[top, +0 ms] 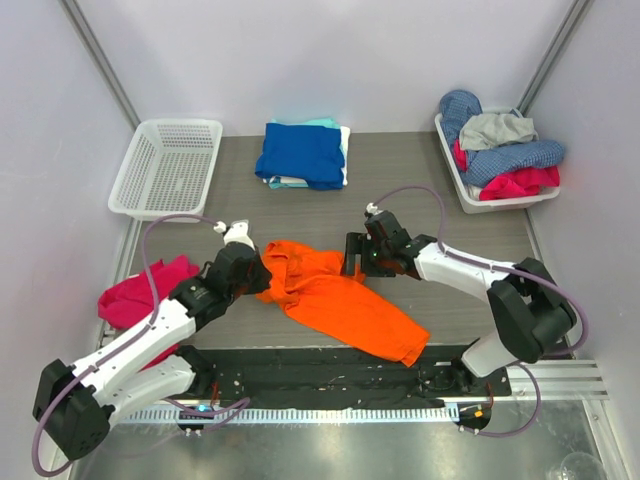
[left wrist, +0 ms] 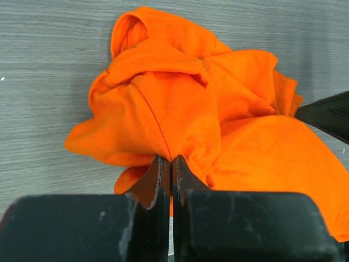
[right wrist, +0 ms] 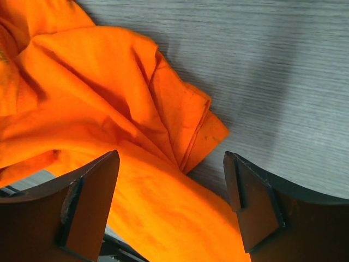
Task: Fold and stack the t-shirts
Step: Move the tshirt to the center of the board, then flatten the tshirt out
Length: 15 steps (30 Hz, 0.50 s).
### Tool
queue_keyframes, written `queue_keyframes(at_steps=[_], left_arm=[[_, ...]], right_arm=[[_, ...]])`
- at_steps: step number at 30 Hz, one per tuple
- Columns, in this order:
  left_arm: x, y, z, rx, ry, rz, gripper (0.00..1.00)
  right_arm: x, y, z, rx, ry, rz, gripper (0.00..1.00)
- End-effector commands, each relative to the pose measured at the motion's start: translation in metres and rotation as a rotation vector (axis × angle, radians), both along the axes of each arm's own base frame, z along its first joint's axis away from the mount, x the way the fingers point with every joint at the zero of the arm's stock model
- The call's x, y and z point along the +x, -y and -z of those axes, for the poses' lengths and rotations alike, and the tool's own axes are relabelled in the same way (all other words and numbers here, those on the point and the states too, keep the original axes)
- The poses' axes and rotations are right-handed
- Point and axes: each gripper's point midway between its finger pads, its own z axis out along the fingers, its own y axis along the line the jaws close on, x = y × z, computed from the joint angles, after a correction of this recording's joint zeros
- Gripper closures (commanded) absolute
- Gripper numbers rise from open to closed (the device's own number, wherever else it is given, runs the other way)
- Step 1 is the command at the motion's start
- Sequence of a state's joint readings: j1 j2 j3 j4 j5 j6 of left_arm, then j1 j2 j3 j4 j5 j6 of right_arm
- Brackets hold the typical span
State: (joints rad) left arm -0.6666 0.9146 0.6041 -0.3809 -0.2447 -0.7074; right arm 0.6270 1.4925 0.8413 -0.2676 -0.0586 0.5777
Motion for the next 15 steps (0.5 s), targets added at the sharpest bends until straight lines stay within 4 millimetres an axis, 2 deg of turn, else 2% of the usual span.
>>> queue_keyframes(at_steps=[1, 9, 15], left_arm=[[-0.003, 0.002, -0.008, -0.037, 0.011, -0.001, 1.00], [-0.007, 0.000, -0.008, -0.045, 0.008, 0.002, 1.00], [-0.010, -0.001, -0.008, -0.049, 0.007, 0.000, 1.00]], right_arm=[[0.018, -0.010, -0.003, 0.012, 0.064, 0.001, 0.17], [0.035, -0.008, 0.013, -0.051, 0.084, 0.019, 0.20], [0.041, -0.010, 0.021, -0.067, 0.084, 0.013, 0.26]])
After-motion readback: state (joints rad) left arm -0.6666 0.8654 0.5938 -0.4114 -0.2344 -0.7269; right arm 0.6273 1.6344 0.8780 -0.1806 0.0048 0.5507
